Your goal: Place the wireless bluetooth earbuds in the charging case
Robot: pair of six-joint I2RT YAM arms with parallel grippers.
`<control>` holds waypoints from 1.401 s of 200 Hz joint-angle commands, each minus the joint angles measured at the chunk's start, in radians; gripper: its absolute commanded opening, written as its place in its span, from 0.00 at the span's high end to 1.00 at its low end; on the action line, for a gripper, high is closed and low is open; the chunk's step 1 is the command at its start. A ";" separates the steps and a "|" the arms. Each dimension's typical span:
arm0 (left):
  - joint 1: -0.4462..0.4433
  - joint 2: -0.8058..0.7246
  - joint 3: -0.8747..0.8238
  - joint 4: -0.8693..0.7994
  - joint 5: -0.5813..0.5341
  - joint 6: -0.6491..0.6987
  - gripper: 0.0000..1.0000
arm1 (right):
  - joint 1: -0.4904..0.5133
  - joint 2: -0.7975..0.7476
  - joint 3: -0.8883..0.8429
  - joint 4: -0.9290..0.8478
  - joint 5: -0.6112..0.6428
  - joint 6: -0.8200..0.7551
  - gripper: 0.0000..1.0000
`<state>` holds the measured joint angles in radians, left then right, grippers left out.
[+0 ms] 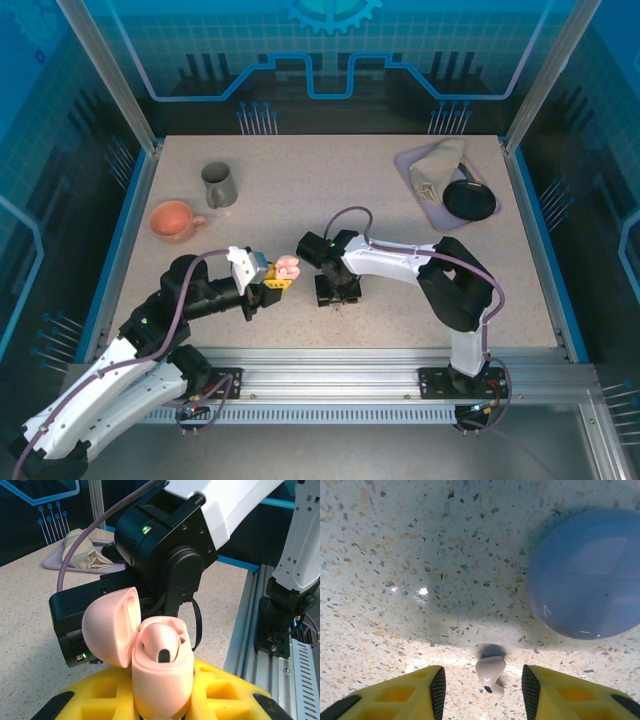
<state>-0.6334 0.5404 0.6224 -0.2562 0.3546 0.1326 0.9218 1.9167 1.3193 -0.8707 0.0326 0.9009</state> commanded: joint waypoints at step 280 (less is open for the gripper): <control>-0.005 -0.016 0.014 -0.001 -0.022 0.025 1.00 | 0.024 0.025 0.047 -0.102 0.048 -0.016 0.57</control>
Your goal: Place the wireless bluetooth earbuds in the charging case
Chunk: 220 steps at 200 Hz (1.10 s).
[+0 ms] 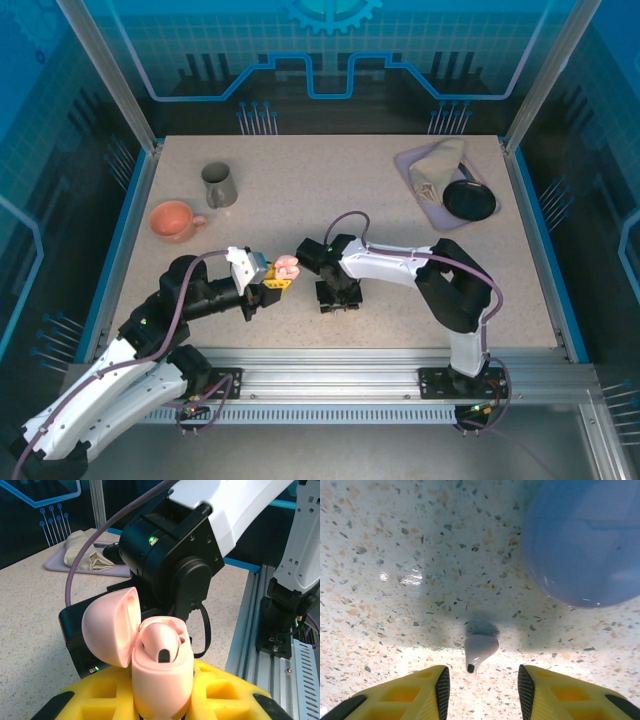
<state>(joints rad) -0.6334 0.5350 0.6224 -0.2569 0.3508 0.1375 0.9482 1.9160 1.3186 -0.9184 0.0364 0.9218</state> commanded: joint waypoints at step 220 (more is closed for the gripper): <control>-0.006 -0.012 0.014 -0.010 -0.019 0.020 1.00 | -0.012 0.127 0.074 -0.040 -0.025 -0.066 0.68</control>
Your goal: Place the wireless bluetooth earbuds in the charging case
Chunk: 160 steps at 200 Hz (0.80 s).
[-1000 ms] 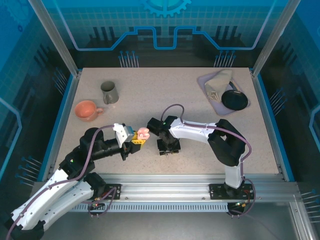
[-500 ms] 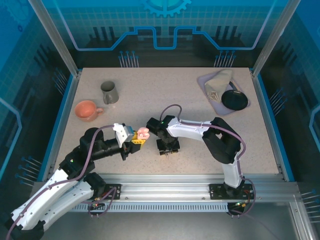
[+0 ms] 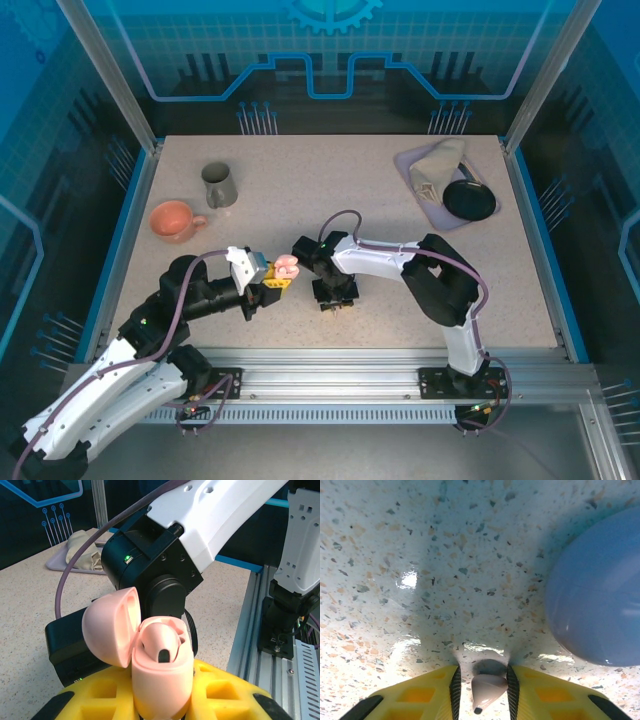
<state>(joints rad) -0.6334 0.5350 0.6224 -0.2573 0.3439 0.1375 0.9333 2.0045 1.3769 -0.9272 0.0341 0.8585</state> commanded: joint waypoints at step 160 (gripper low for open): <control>-0.006 -0.004 0.006 0.019 -0.008 -0.010 1.00 | -0.005 -0.044 -0.038 0.021 0.003 -0.006 0.77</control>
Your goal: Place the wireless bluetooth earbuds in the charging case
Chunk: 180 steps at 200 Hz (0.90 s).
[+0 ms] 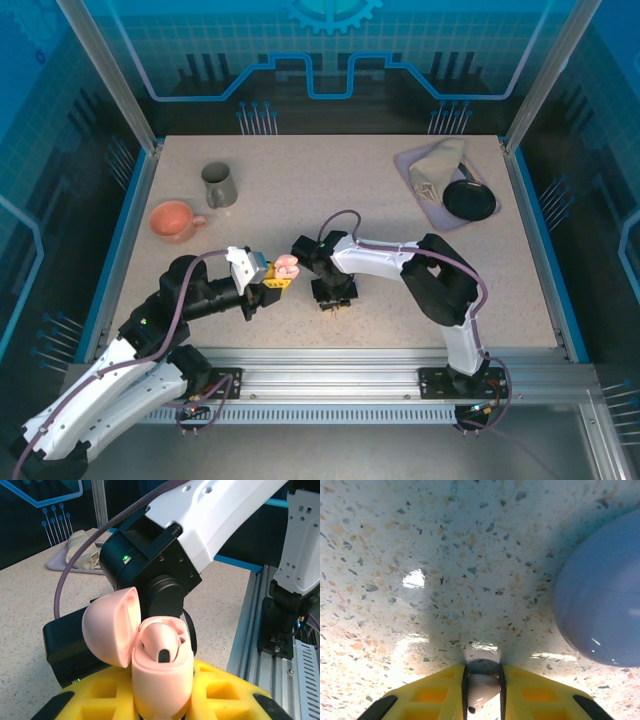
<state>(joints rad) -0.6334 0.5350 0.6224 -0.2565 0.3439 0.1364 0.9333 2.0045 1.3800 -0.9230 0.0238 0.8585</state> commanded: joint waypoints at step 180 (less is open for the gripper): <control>-0.012 0.207 -0.024 0.284 0.029 -0.197 1.00 | -0.067 -0.963 -0.222 0.325 0.190 -0.229 0.78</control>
<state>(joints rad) -0.6365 0.7193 0.6109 -0.0746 0.3477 -0.0250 0.8745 1.1133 1.1336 -0.6941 0.2031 0.7197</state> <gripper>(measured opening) 0.208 0.226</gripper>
